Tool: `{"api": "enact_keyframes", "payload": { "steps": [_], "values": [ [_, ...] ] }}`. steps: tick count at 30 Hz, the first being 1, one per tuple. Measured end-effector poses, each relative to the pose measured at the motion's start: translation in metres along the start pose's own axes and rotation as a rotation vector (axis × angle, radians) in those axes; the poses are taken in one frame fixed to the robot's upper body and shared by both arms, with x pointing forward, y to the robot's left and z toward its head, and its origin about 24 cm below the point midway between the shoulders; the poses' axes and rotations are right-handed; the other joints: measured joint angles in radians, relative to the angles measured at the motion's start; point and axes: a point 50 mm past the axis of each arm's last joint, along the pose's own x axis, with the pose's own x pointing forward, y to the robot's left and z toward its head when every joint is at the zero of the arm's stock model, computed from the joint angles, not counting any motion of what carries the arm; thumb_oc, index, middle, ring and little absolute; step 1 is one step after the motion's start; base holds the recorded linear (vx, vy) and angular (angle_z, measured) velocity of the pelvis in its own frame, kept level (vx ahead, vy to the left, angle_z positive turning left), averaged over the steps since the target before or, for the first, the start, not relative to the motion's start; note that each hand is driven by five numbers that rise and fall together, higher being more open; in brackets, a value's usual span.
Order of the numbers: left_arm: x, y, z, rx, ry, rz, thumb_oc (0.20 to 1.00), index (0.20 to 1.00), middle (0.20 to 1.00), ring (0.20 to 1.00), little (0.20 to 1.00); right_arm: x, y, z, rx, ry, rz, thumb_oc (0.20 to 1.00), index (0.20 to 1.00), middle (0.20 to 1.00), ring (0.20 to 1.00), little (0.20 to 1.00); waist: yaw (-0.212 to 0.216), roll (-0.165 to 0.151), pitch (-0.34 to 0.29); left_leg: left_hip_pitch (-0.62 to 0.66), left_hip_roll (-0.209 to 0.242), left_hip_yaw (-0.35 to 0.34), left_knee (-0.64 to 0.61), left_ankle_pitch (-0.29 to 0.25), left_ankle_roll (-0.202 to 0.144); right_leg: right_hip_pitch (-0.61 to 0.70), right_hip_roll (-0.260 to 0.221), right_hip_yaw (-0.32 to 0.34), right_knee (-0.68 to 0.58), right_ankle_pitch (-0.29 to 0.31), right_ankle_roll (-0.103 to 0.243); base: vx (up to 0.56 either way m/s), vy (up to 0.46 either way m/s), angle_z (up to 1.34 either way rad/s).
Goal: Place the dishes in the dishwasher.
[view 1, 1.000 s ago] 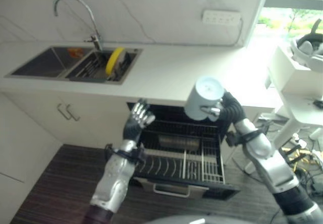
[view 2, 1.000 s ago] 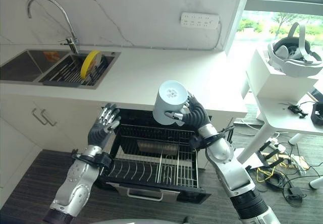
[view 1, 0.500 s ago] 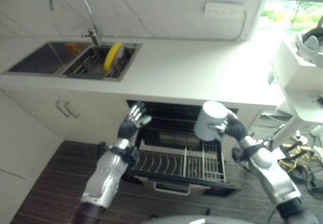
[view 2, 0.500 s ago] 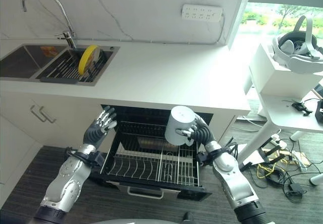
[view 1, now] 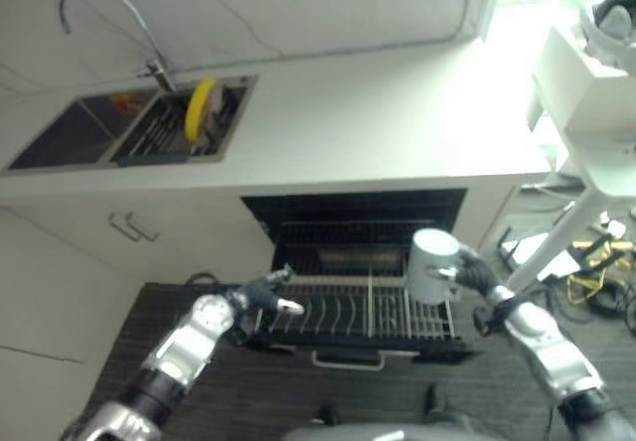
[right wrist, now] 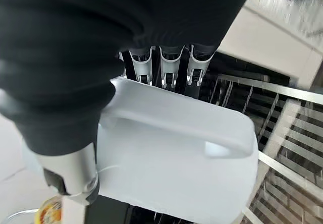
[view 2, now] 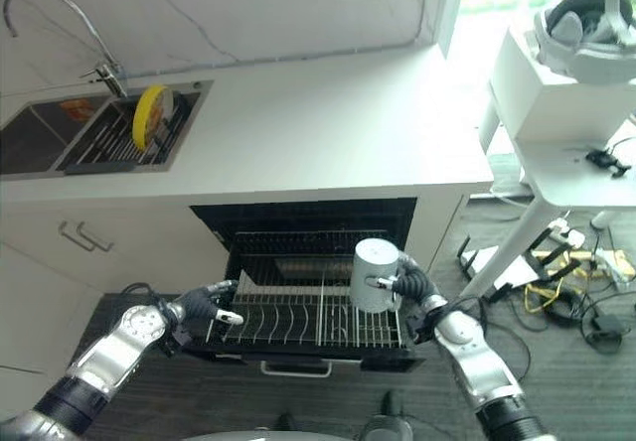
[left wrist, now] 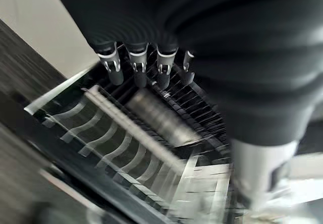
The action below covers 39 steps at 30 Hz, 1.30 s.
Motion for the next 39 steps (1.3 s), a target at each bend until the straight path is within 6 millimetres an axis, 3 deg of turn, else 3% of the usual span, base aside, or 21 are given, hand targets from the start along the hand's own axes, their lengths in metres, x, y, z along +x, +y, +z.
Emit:
{"api": "enact_keyframes", "payload": {
  "steps": [2,6,10,16,22,26,29,32,34,39],
  "values": [
    [0.006,0.017,0.021,0.108,0.026,-0.038,1.000,1.000,1.000,1.000,1.000,0.016,-0.017,0.023,-0.045,-0.042,-0.022,0.200,0.200,0.200,0.200,0.200,-0.017,0.032,0.053,-0.012,-0.015,0.004,0.000,0.008,0.007,-0.016,-0.011,0.014,0.005,0.015,0.005,-0.07,0.127,-0.07],
    [0.008,0.018,0.031,0.144,0.032,-0.115,1.000,1.000,1.000,1.000,1.000,0.022,-0.008,0.027,-0.064,-0.040,0.038,0.200,0.200,0.200,0.200,0.200,-0.038,0.047,0.075,0.002,-0.015,0.006,0.000,0.007,0.007,-0.004,-0.010,0.014,0.004,0.013,0.006,-0.01,0.060,-0.02],
    [0.021,0.000,0.024,0.144,0.124,-0.233,1.000,1.000,1.000,1.000,1.000,0.030,0.003,0.019,-0.026,0.009,0.068,0.200,0.200,0.200,0.200,0.200,-0.040,0.027,0.091,0.025,-0.006,0.006,-0.006,0.005,0.004,0.022,-0.002,0.010,-0.001,-0.004,0.014,-0.01,-0.041,0.01],
    [0.016,0.002,0.023,0.126,0.210,-0.490,1.000,1.000,1.000,1.000,1.000,0.060,-0.012,0.050,-0.023,-0.017,0.004,0.200,0.200,0.200,0.200,0.200,-0.028,-0.018,0.096,0.029,0.009,0.004,0.000,0.012,-0.005,0.027,0.015,0.008,0.000,0.009,-0.006,-0.01,-0.080,-0.01],
    [0.008,0.004,0.023,0.104,0.305,-0.645,1.000,1.000,1.000,1.000,1.000,0.063,-0.010,0.057,-0.008,-0.035,0.018,0.200,0.200,0.200,0.200,0.200,-0.020,-0.034,0.092,0.029,0.010,0.003,0.000,0.012,-0.006,0.028,0.016,0.006,0.005,0.010,-0.007,0.00,0.000,0.00],
    [0.002,0.006,0.012,0.063,0.419,-0.799,1.000,1.000,1.000,1.000,1.000,0.063,-0.009,0.055,-0.007,-0.011,0.027,0.200,0.200,0.200,0.200,0.200,-0.026,-0.027,0.086,0.030,0.008,0.004,0.000,0.012,-0.005,0.028,0.014,0.008,0.004,0.010,-0.008,0.02,0.071,-0.01],
    [0.002,-0.035,-0.027,-0.029,0.527,-0.983,1.000,1.000,1.000,1.000,1.000,0.063,-0.009,0.053,-0.005,0.012,0.035,0.200,0.200,0.200,0.200,0.200,-0.038,-0.008,0.071,0.032,0.001,0.006,-0.001,0.009,-0.002,0.027,0.008,0.013,0.004,0.010,-0.008,0.05,0.068,-0.03],
    [0.002,-0.057,-0.030,-0.132,0.445,-1.087,1.000,1.000,1.000,1.000,1.000,0.063,-0.007,0.052,-0.004,0.024,0.060,0.200,0.200,0.200,0.200,0.200,-0.029,-0.009,0.070,0.032,-0.002,0.009,-0.001,0.009,-0.002,0.027,0.004,0.013,0.000,0.009,-0.008,0.02,0.023,0.01],
    [0.004,-0.058,-0.020,-0.222,0.316,-1.068,1.000,1.000,1.000,1.000,1.000,0.063,-0.004,0.052,0.001,0.024,0.073,0.200,0.200,0.200,0.200,0.200,-0.025,-0.010,0.069,0.032,-0.002,0.008,-0.001,0.009,-0.002,0.027,0.004,0.013,0.000,0.010,-0.008,0.02,-0.006,0.00],
    [0.012,-0.048,0.038,-0.548,-0.157,-0.865,1.000,1.000,1.000,1.000,1.000,0.055,0.005,0.025,0.030,0.093,0.088,0.200,0.200,0.200,0.200,0.200,-0.017,-0.025,0.039,0.031,0.000,0.004,0.000,0.010,-0.002,0.027,0.004,0.011,0.000,0.009,-0.008,0.04,-0.016,0.00]
  ]
}}
